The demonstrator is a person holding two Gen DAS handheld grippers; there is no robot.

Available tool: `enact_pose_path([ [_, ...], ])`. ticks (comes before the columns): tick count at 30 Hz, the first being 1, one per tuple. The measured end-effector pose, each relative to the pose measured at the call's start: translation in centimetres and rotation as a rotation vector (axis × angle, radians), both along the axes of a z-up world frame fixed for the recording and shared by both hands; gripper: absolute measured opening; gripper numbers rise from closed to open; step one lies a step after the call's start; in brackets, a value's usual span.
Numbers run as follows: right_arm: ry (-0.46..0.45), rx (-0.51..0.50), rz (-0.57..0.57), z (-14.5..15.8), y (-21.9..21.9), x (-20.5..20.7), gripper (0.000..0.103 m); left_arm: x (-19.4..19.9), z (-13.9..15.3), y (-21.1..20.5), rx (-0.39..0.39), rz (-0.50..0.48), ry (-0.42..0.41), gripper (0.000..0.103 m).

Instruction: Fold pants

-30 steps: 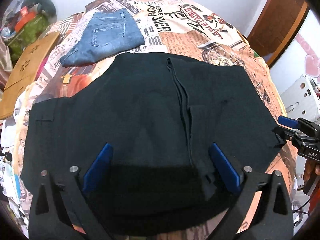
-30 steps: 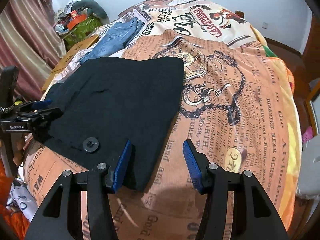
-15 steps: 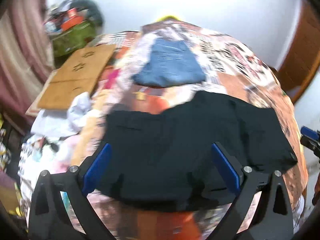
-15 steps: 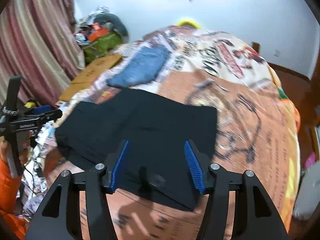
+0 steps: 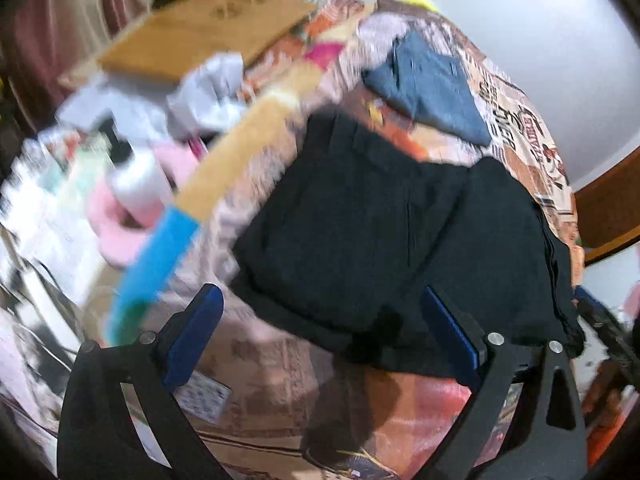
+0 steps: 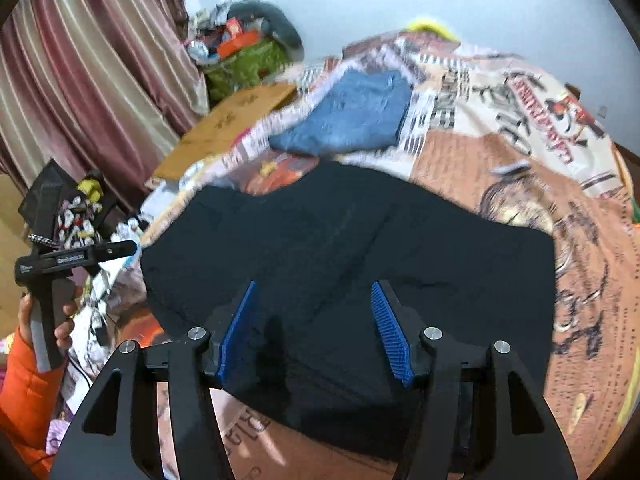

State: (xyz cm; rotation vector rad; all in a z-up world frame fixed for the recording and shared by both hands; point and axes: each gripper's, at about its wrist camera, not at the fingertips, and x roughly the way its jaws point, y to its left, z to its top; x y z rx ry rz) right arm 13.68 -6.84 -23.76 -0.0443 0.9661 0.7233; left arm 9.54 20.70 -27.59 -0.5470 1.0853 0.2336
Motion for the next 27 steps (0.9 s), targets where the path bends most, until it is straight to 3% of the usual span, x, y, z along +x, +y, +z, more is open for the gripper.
enact_pose_path([
  [5, 0.044, -0.025, 0.018, -1.9, 0.4, -0.2, 0.06, -0.6, -2.4, -0.7, -0.162, -0.005, 0.024, 0.1],
  [10, 0.043, -0.033, 0.027, -1.8, 0.5, -0.2, 0.062, -1.0, -2.8, -1.0, -0.216, 0.026, 0.006, 0.1],
  [14, 0.046, -0.027, 0.034, -1.9, 0.6, -0.1, 0.063, -0.3, -3.8, -0.3, -0.324, 0.048, -0.01, 0.1],
  [17, 0.045, -0.021, 0.035, -1.9, 0.7, -0.2, 0.064, 0.6, -4.4, 0.3, -0.354, 0.079, -0.009, 0.102],
  [23, 0.049, -0.008, 0.038, -2.0, 0.6, -0.1, 0.065, 2.4, -4.7, 0.3, -0.33, 0.127, -0.004, 0.101],
  [24, 0.049, -0.007, 0.038, -2.0, 0.6, -0.1, 0.065, 2.6, -4.6, 0.4, -0.309, 0.137, -0.002, 0.092],
  [25, 0.05, -0.005, 0.038, -2.0, 0.5, -0.1, 0.065, 2.8, -4.5, 0.3, -0.266, 0.144, 0.009, 0.076],
  [27, 0.052, -0.001, 0.038, -2.0, 0.5, 0.0, 0.065, 3.3, -4.2, -0.1, -0.166, 0.141, 0.036, 0.052],
])
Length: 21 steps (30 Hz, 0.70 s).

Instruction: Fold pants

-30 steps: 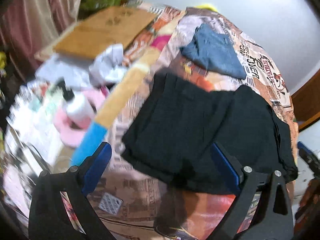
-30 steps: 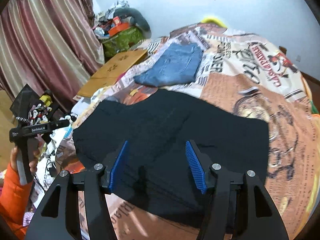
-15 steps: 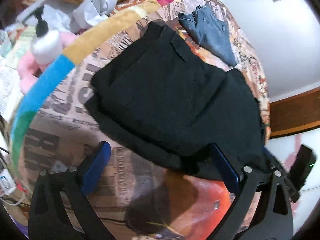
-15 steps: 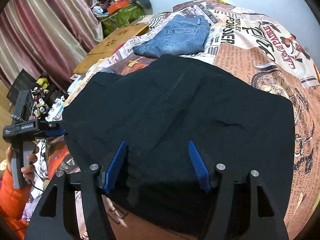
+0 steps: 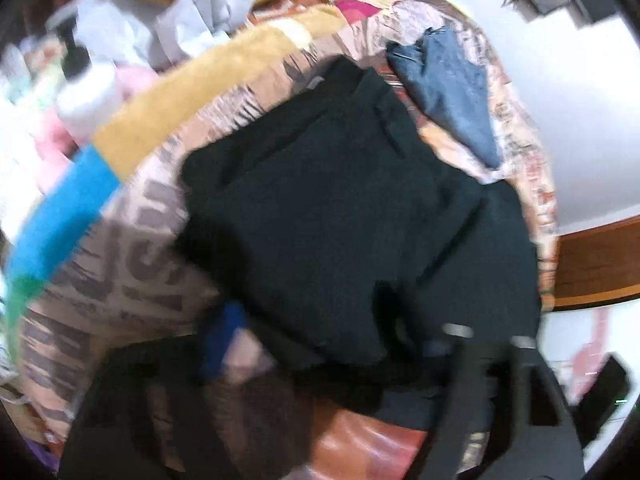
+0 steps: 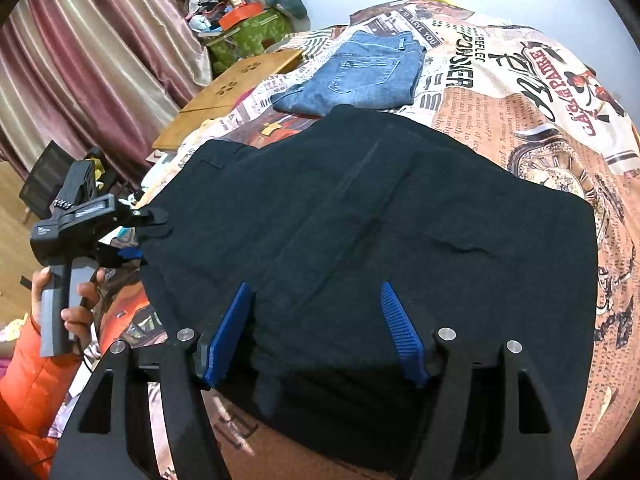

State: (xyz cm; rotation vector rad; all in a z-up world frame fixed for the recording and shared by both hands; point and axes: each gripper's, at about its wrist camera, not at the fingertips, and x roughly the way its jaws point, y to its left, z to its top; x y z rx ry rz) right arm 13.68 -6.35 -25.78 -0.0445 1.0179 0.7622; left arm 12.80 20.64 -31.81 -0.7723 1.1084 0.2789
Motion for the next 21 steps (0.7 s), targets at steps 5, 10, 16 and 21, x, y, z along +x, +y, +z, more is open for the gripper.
enact_pose_path([
  [5, 0.002, 0.005, 0.001, 0.0, 0.0, 0.0, 0.065, -0.1, 0.9, -0.5, 0.105, -0.011, -0.02, 0.035],
  [10, 0.002, 0.009, -0.004, 0.1, -0.1, -0.1, 0.065, 0.0, 3.7, -1.6, 0.228, -0.032, -0.071, 0.027],
  [16, 0.007, 0.048, -0.04, 0.7, -1.3, -0.3, 0.065, 0.4, 9.5, -2.4, 0.304, -0.07, -0.208, 0.025],
  [21, -0.017, 0.111, -0.12, 2.4, -4.7, -0.8, 0.065, 1.4, 15.0, -5.2, 0.379, -0.149, -0.319, 0.025],
])
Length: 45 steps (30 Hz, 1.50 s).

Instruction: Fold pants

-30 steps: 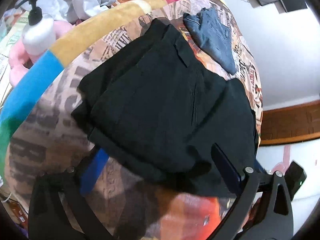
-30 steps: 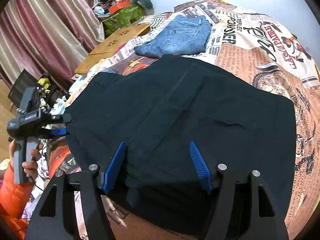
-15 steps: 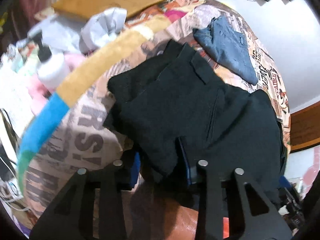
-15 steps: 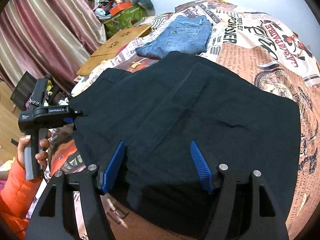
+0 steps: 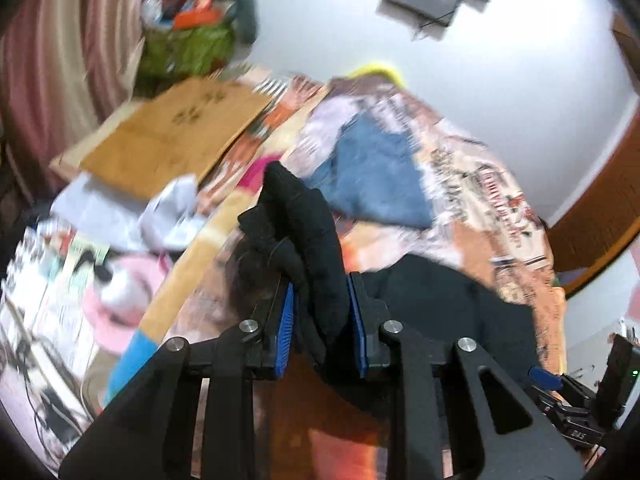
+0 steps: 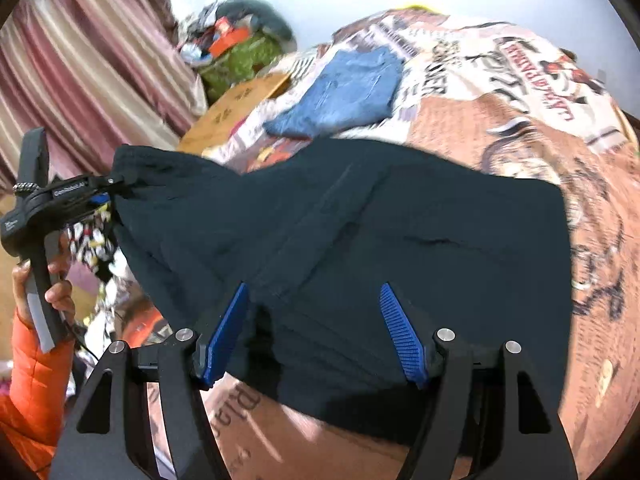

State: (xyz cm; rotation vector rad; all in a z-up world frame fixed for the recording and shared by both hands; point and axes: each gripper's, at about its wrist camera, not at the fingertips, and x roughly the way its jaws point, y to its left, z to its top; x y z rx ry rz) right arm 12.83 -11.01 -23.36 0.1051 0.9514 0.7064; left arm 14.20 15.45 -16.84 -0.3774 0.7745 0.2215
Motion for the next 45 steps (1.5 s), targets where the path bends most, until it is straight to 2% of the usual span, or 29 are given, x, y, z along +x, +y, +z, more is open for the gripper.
enact_pose_path([
  [5, -0.025, 0.024, -0.165, 0.6, -5.3, -0.4, 0.065, 1.5, 4.3, -3.8, 0.055, -0.103, -0.1, 0.023],
  [8, -0.028, -0.008, -0.272, -0.1, -8.7, -0.9, 0.065, 2.5, 5.8, -6.0, 0.083, -0.162, -0.127, 0.02],
  [13, 0.054, -0.013, -0.378, -2.7, -12.5, -1.2, 0.065, 4.3, 6.9, -10.4, 0.162, -0.258, -0.139, 0.016],
  [16, 0.093, -0.004, -0.375, -3.9, -12.9, -1.3, 0.065, 5.3, 7.4, -13.1, 0.182, -0.321, -0.143, 0.015],
  [24, 0.077, -0.022, -0.343, -4.6, -11.8, -1.3, 0.065, 6.9, 8.4, -21.7, 0.208, -0.545, -0.163, 0.015],
  [27, 0.081, -0.004, -0.343, -4.8, -12.3, -1.5, 0.065, 7.2, 7.7, -25.5, 0.21, -0.639, -0.162, 0.015],
  [31, 0.082, 0.004, -0.342, -5.0, -12.3, -1.6, 0.065, 7.4, 5.2, -30.3, 0.194, -0.759, -0.118, 0.015],
  [35, 0.084, 0.008, -0.341, -4.9, -12.3, -1.7, 0.065, 7.1, 0.6, -33.8, 0.182, -0.879, -0.001, 0.015],
  [40, 0.091, 0.016, -0.34, -4.8, -12.5, -2.2, 0.065, 6.0, -2.3, -34.7, 0.171, -0.942, 0.093, 0.015],
  [44, 0.097, 0.014, -0.343, -4.5, -12.6, -2.4, 0.065, 5.6, -2.1, -34.4, 0.16, -0.949, 0.128, 0.017],
  [45, 0.096, 0.013, -0.344, -4.4, -12.6, -2.6, 0.065, 5.5, -1.9, -34.3, 0.161, -0.95, 0.13, 0.02],
])
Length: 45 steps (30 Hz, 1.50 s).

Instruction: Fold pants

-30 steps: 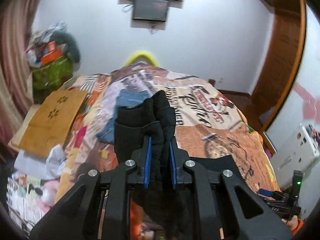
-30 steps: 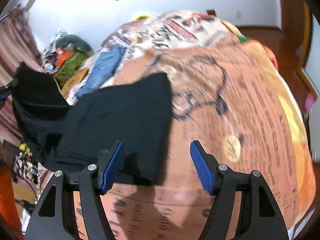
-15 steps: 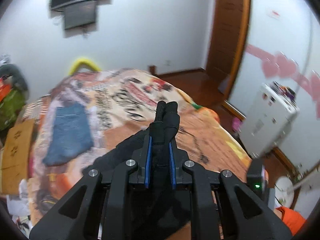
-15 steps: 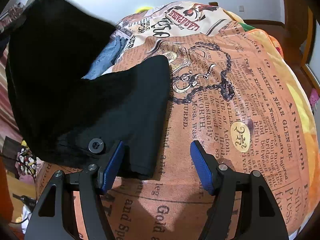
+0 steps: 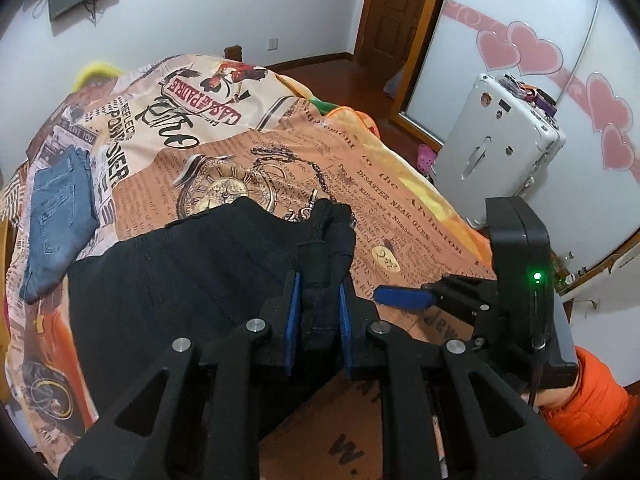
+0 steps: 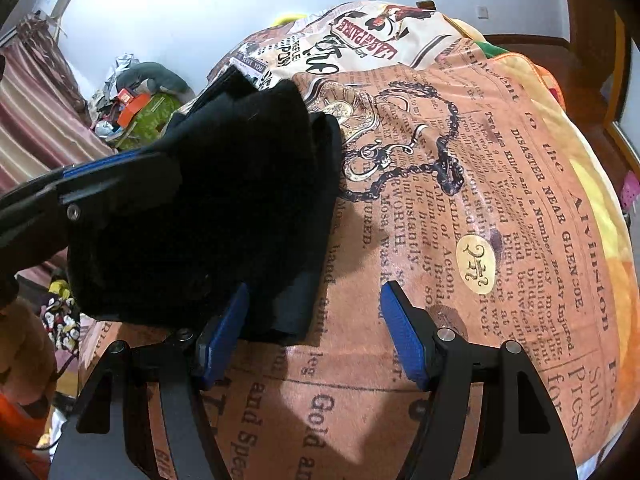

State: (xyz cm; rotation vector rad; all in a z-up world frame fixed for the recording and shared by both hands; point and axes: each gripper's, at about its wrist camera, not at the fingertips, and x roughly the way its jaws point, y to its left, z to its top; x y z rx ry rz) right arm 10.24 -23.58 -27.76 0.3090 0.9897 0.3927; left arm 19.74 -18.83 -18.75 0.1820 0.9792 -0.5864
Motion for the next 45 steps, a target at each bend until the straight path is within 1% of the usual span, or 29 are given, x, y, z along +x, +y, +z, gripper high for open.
enact_pose_path([
  [1, -0.001, 0.0, -0.001, 0.1, 0.0, -0.2, 0.065, 0.0, 0.3, 0.3, -0.002, 0.001, -0.002, 0.029],
  [2, -0.001, 0.001, 0.0, 0.3, 0.0, -0.3, 0.065, -0.1, 1.0, 0.8, -0.023, 0.003, -0.005, 0.034],
  [4, -0.002, 0.004, 0.002, 0.6, -0.1, -0.6, 0.065, 0.1, 2.2, 1.8, -0.058, 0.026, -0.025, 0.061],
  [6, -0.004, -0.002, 0.002, 0.8, -0.1, -0.7, 0.065, 0.5, 3.6, 3.3, -0.083, 0.077, -0.074, 0.07],
  [8, -0.005, -0.009, 0.008, 1.1, -0.1, -1.0, 0.065, 1.7, 4.6, 5.1, -0.083, 0.139, -0.105, 0.072],
  [10, -0.006, -0.018, 0.018, 1.3, 0.1, -1.3, 0.065, 3.5, 4.9, 6.9, -0.059, 0.205, -0.114, 0.073],
  [11, -0.007, -0.02, 0.02, 1.3, 0.2, -1.4, 0.065, 4.8, 4.7, 7.9, -0.04, 0.241, -0.121, 0.074],
  [13, -0.008, -0.023, 0.026, 1.5, 0.4, -1.6, 0.065, 7.1, 3.8, 9.6, 0.029, 0.3, -0.128, 0.076],
  [15, -0.01, -0.024, 0.031, 1.6, 0.6, -1.6, 0.065, 9.7, 2.1, 11.4, 0.096, 0.349, -0.103, 0.076],
  [18, -0.011, -0.029, 0.041, 1.7, 1.0, -1.4, 0.065, 13.4, -1.1, 14.0, 0.161, 0.401, -0.021, 0.076],
  [20, -0.004, -0.032, 0.051, 1.6, 1.5, -1.4, 0.065, 15.2, -3.1, 15.1, 0.202, 0.417, 0.024, 0.076],
  [23, 0.012, -0.033, 0.072, 1.2, 2.1, -1.2, 0.065, 17.1, -6.5, 16.2, 0.277, 0.422, 0.081, 0.076],
  [25, 0.022, -0.033, 0.075, 0.9, 2.5, -1.0, 0.065, 18.2, -9.3, 16.7, 0.333, 0.395, 0.149, 0.076],
  [26, 0.026, -0.032, 0.076, 0.8, 2.6, -1.0, 0.065, 18.4, -10.3, 16.8, 0.351, 0.385, 0.166, 0.077],
  [27, 0.026, -0.034, 0.078, 0.7, 2.9, -0.9, 0.065, 18.3, -11.0, 17.0, 0.352, 0.376, 0.179, 0.08],
  [28, 0.025, -0.035, 0.082, 0.8, 3.0, -0.9, 0.067, 18.2, -11.5, 17.7, 0.322, 0.379, 0.185, 0.084],
  [30, 0.024, -0.04, 0.088, 0.8, 3.3, -0.7, 0.069, 17.9, -11.5, 18.8, 0.275, 0.393, 0.195, 0.089],
  [32, 0.024, -0.051, 0.093, 0.7, 3.4, -0.3, 0.069, 17.5, -11.6, 19.5, 0.255, 0.39, 0.214, 0.089],
  [33, 0.026, -0.057, 0.092, 0.6, 3.5, 0.0, 0.069, 17.2, -11.5, 19.7, 0.257, 0.39, 0.214, 0.089],
  [38, 0.025, -0.071, 0.058, 0.7, 3.0, 1.4, 0.069, 13.8, -10.8, 21.3, 0.29, 0.387, 0.171, 0.089],
  [40, 0.018, -0.08, 0.038, 0.8, 2.6, 1.6, 0.069, 12.6, -10.7, 22.2, 0.27, 0.404, 0.179, 0.089],
  [43, 0.013, -0.096, 0.027, 1.0, 2.3, 1.6, 0.069, 10.1, -10.5, 24.1, 0.219, 0.438, 0.21, 0.089],
  [45, 0.008, -0.106, 0.019, 1.3, 2.0, 1.6, 0.069, 7.9, -10.2, 25.0, 0.185, 0.448, 0.22, 0.089],
])
